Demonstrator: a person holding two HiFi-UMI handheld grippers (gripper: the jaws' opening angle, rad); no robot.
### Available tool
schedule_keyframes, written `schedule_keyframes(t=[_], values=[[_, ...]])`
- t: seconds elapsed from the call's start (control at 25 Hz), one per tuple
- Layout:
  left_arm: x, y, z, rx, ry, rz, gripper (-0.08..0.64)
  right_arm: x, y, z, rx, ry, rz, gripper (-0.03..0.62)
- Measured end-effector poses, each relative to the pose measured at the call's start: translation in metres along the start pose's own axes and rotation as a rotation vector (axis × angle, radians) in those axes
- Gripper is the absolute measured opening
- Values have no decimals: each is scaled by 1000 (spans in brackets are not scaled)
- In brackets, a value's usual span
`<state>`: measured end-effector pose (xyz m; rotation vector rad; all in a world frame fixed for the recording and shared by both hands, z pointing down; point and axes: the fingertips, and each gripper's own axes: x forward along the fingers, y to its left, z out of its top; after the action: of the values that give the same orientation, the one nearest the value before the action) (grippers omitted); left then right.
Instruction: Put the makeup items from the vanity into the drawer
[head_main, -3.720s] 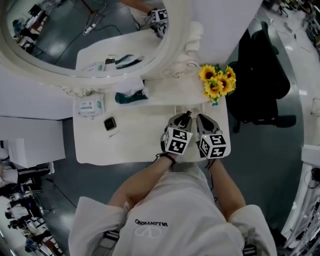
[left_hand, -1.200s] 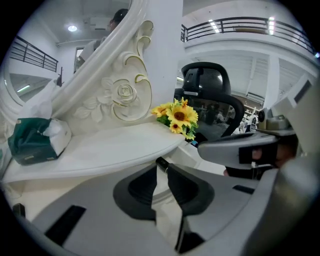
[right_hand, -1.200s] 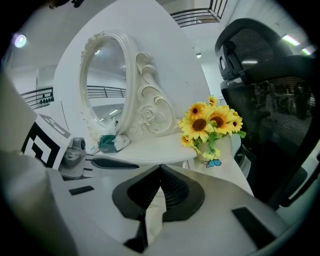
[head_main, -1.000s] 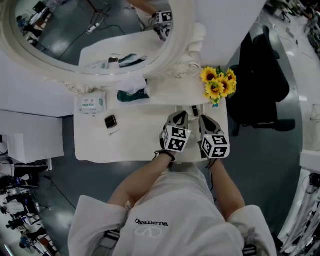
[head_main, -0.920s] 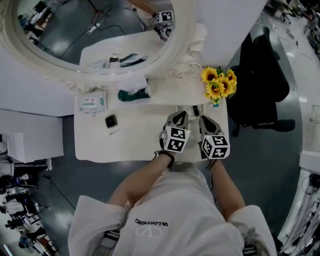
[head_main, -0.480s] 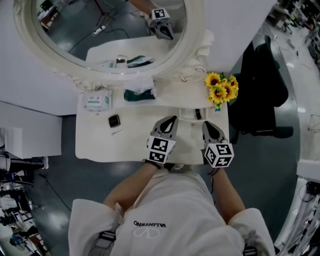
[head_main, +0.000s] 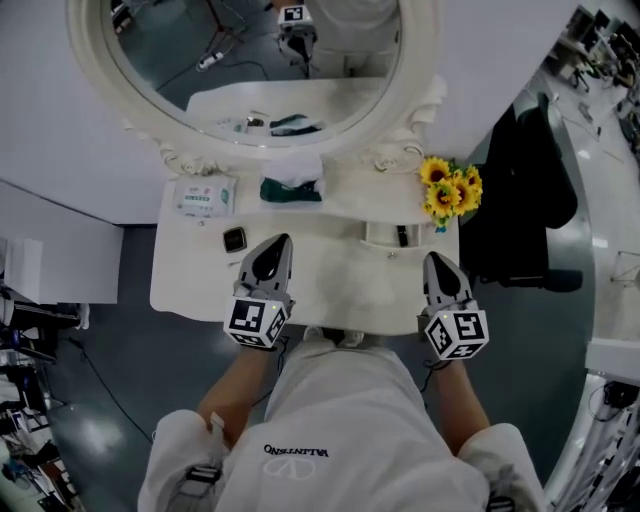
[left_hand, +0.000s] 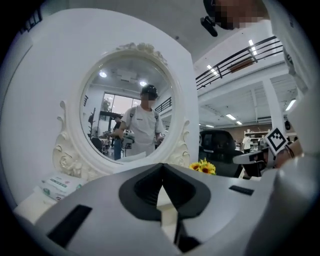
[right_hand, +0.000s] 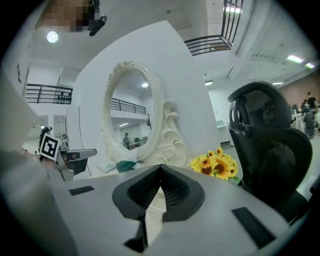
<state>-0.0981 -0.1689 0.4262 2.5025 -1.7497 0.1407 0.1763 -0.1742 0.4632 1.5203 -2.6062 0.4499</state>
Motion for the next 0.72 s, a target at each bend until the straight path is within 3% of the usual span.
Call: schedule_keyframes(t=[0.24, 0.72], values=[[-24, 21, 21, -3, -61, 57, 3, -18, -4, 13, 2, -33, -29, 11], [-33, 21, 12, -51, -50, 83, 3, -28, -2, 18, -9, -43, -25, 11]])
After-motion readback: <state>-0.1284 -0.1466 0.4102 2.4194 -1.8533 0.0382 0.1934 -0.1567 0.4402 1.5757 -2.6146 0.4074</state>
